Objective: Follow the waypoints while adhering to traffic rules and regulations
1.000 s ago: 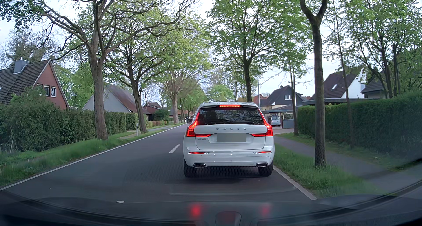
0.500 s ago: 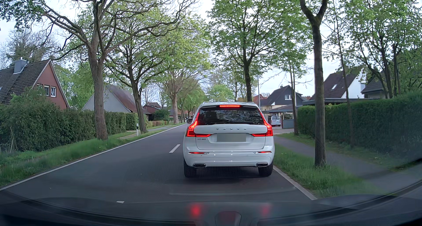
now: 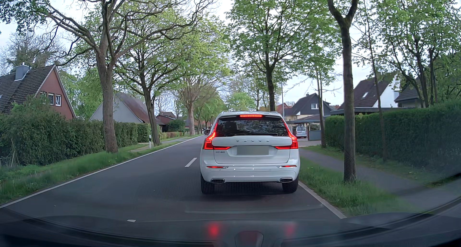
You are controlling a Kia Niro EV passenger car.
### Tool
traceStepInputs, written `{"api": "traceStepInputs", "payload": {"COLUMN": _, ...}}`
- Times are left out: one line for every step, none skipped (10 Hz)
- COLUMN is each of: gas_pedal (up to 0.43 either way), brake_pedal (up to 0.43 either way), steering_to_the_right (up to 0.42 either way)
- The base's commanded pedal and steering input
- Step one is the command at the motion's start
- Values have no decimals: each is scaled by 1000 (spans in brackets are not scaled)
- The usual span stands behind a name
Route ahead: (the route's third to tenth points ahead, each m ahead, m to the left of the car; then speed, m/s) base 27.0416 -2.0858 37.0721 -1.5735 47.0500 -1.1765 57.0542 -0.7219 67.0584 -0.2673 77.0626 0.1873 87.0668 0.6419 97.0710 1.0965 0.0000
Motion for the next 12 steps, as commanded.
{"api": "traceStepInputs", "payload": {"gas_pedal": 0, "brake_pedal": 140, "steering_to_the_right": -5}}
{"api": "traceStepInputs", "payload": {"gas_pedal": 0, "brake_pedal": 140, "steering_to_the_right": -5}}
{"api": "traceStepInputs", "payload": {"gas_pedal": 0, "brake_pedal": 134, "steering_to_the_right": -5}}
{"api": "traceStepInputs", "payload": {"gas_pedal": 0, "brake_pedal": 134, "steering_to_the_right": -5}}
{"api": "traceStepInputs", "payload": {"gas_pedal": 0, "brake_pedal": 134, "steering_to_the_right": -5}}
{"api": "traceStepInputs", "payload": {"gas_pedal": 0, "brake_pedal": 140, "steering_to_the_right": -5}}
{"api": "traceStepInputs", "payload": {"gas_pedal": 0, "brake_pedal": 134, "steering_to_the_right": -5}}
{"api": "traceStepInputs", "payload": {"gas_pedal": 0, "brake_pedal": 134, "steering_to_the_right": -5}}
{"api": "traceStepInputs", "payload": {"gas_pedal": 0, "brake_pedal": 122, "steering_to_the_right": -5}}
{"api": "traceStepInputs", "payload": {"gas_pedal": 0, "brake_pedal": 104, "steering_to_the_right": -5}}
{"api": "traceStepInputs", "payload": {"gas_pedal": 0, "brake_pedal": 98, "steering_to_the_right": -5}}
{"api": "traceStepInputs", "payload": {"gas_pedal": 0, "brake_pedal": 91, "steering_to_the_right": -5}}
